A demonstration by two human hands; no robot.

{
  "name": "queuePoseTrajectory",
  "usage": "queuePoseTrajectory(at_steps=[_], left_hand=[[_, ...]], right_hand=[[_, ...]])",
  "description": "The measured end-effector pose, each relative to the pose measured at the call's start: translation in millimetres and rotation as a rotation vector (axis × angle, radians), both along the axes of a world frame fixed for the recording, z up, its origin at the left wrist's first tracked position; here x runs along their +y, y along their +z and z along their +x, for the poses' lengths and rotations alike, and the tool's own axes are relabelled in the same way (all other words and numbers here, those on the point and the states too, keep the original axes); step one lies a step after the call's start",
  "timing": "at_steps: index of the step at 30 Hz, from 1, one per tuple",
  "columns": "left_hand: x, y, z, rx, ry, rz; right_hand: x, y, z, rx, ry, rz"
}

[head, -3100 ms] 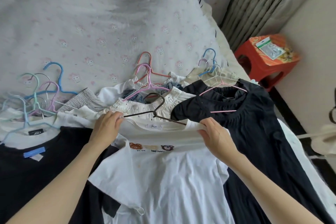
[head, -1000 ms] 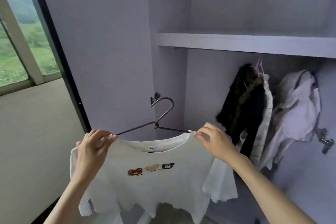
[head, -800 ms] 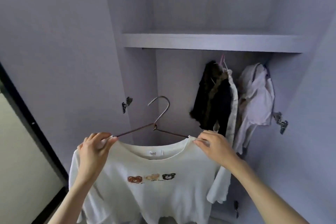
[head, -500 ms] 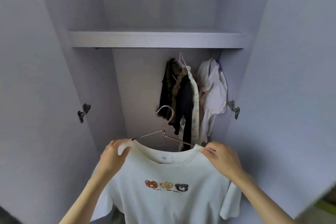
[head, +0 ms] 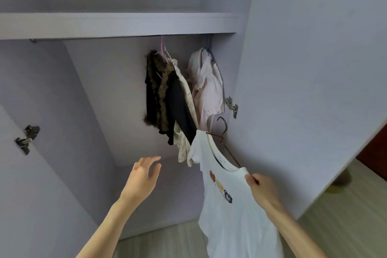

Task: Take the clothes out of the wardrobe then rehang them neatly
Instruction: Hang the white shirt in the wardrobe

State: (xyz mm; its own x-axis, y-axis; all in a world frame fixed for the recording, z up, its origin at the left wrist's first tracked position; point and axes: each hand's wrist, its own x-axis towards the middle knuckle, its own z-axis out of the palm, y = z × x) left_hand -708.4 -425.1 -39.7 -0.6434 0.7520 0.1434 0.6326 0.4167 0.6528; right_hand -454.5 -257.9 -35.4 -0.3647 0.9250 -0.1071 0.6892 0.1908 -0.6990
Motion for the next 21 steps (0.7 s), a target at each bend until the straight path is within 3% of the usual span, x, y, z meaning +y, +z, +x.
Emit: queuePoseTrajectory(at_steps=[4, 10, 21], left_hand=[[30.6, 1.8, -5.5, 0.016, -0.010, 0.004], [87.9, 14.5, -21.1, 0.112, -0.007, 0.021], [210.1, 19.7, -39.4, 0.379, -0.110, -0.098]], right_hand=[[18.8, 7.0, -11.9, 0.049, 0.136, 0.042], [57.9, 1.3, -18.6, 0.168, 0.113, -0.033], [103.2, -9.5, -38.1, 0.145, 0.125, -0.073]])
